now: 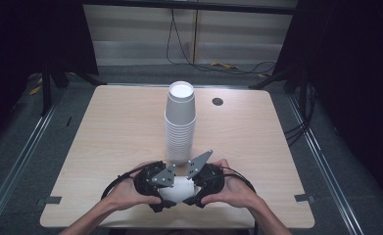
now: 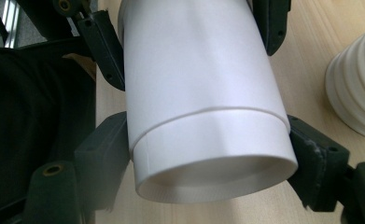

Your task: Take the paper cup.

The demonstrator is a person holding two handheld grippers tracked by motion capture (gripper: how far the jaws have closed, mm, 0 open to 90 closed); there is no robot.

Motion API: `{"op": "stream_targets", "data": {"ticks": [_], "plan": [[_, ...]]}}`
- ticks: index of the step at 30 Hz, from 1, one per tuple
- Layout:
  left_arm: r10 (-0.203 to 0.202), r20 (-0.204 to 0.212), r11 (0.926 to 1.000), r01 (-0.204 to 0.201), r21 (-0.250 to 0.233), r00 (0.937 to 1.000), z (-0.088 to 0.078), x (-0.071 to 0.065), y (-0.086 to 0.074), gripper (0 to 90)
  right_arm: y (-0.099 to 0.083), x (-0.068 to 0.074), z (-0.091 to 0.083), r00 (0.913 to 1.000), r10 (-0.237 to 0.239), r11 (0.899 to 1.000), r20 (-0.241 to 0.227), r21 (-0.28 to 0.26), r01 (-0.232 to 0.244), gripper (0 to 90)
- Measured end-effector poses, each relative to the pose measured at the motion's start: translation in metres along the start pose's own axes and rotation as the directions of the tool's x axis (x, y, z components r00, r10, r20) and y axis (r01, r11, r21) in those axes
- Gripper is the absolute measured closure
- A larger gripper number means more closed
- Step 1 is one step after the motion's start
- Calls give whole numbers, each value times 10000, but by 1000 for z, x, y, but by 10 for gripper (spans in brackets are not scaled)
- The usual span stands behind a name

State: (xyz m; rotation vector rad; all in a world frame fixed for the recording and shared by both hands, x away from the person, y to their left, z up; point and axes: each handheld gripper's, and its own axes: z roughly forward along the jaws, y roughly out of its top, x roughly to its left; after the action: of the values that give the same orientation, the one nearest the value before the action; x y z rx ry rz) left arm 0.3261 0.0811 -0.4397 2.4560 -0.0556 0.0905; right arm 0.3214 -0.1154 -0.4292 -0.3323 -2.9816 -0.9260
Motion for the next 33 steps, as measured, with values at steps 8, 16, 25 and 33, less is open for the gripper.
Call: {"op": "stream_targets", "data": {"ticks": [8,16,25,33], "plan": [[-138,-96,9925,125,-1215,9999,-10,2,-2,147,-1,-2,-2,10000,27,9999,43,-162,-26,234],[-316,-20,9720,302,-2329,9995,-24,2,-1,164,-1,-3,-1,9999,105,9996,104,-274,-102,236],[-1102,30,9298,1041,-3531,9939,-34,9,-8,160,-8,-8,-10,9987,486,9961,145,-738,-474,235],[-2207,299,8749,2114,-4357,9749,-37,16,-25,159,-20,-15,-18,9935,1132,9857,69,-1264,-1115,234]]}}
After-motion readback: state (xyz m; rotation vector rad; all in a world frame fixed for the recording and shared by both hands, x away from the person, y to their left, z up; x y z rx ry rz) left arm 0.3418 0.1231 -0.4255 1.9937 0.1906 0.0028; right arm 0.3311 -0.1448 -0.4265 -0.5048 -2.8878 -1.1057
